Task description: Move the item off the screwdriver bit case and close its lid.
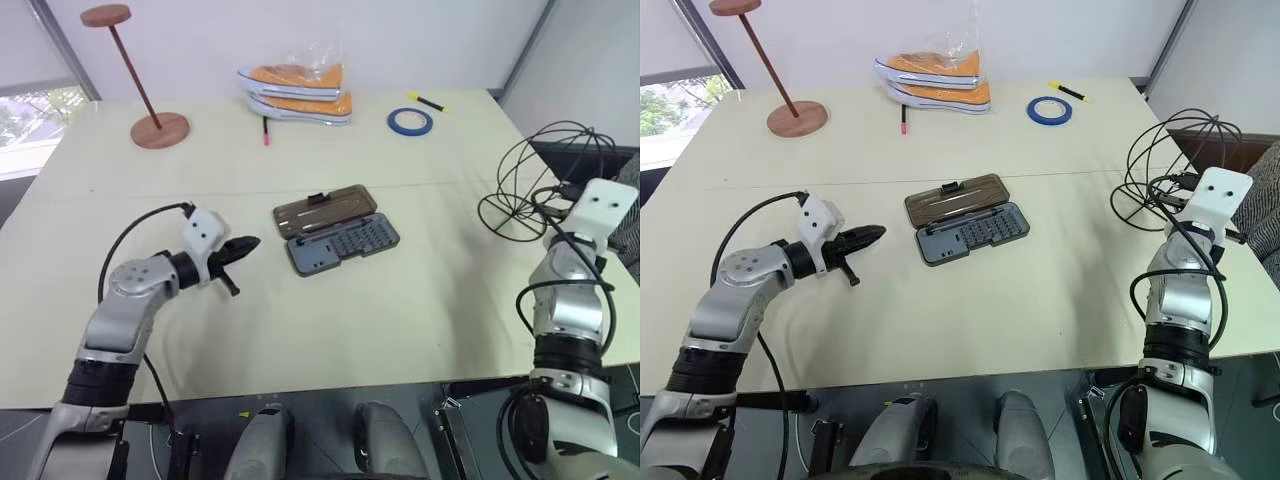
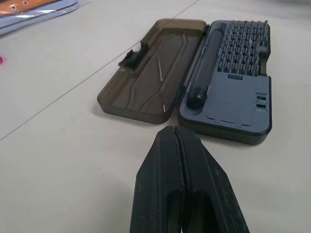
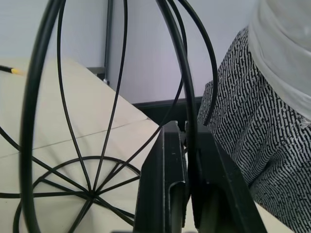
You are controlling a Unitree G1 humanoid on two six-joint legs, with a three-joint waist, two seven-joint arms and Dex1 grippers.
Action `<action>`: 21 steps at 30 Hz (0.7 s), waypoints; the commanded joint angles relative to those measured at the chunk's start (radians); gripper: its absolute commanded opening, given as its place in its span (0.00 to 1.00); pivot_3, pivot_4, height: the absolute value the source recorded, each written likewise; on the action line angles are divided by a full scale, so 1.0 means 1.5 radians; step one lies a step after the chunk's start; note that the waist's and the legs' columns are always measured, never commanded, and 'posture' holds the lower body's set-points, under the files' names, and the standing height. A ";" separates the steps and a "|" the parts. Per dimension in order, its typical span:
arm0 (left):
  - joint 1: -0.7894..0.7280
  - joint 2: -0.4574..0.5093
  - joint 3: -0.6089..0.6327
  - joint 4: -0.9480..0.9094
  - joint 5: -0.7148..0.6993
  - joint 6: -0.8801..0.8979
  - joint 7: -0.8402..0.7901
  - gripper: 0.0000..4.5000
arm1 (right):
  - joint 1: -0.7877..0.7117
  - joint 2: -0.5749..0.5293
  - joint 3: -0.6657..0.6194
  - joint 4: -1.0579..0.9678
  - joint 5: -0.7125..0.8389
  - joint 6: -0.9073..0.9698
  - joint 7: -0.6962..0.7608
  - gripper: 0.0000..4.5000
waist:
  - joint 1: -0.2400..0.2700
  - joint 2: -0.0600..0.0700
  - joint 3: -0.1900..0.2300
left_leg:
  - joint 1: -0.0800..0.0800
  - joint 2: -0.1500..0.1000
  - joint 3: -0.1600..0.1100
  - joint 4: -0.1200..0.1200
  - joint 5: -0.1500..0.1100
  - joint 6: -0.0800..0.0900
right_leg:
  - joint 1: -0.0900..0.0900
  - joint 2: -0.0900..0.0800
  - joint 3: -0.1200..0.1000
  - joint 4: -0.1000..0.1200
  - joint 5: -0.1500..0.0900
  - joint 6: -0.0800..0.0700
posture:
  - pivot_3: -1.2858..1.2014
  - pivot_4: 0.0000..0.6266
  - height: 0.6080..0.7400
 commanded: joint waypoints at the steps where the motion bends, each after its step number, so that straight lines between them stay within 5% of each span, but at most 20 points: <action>1: -0.010 -0.002 0.004 -0.004 0.003 -0.015 0.002 0.00 | 0.018 0.012 0.009 -0.009 -0.005 0.030 0.008 0.45 | -0.001 0.003 0.001 | 0.000 0.000 0.000 0.000 0.000 0.000 | -0.001 0.000 0.000 0.000 0.000 0.000 | 0.52 0.24 1.00; 6: -0.010 -0.005 0.004 -0.003 0.005 -0.017 0.003 0.00 | 0.051 0.023 0.009 -0.087 0.004 0.084 0.019 0.98 | -0.001 0.006 0.002 | -0.003 0.000 0.001 0.000 0.000 0.000 | -0.004 0.000 0.002 0.001 0.000 0.000 | 0.52 0.24 1.00; 15: -0.001 -0.006 0.008 -0.006 0.006 -0.018 0.002 0.00 | 0.215 0.053 0.052 -0.456 0.022 0.300 0.086 0.98 | 0.001 0.006 0.002 | -0.003 0.000 0.001 0.000 0.000 0.000 | -0.004 0.000 0.002 0.001 0.000 0.001 | 0.52 0.24 1.00; 21: -0.006 -0.005 0.013 0.004 0.004 -0.019 0.001 0.00 | 0.184 -0.012 0.129 -0.618 0.150 0.413 0.290 0.98 | -0.003 0.007 0.003 | -0.003 0.001 0.001 0.000 0.000 0.000 | -0.004 0.000 0.001 0.001 0.000 0.001 | 0.52 0.24 1.00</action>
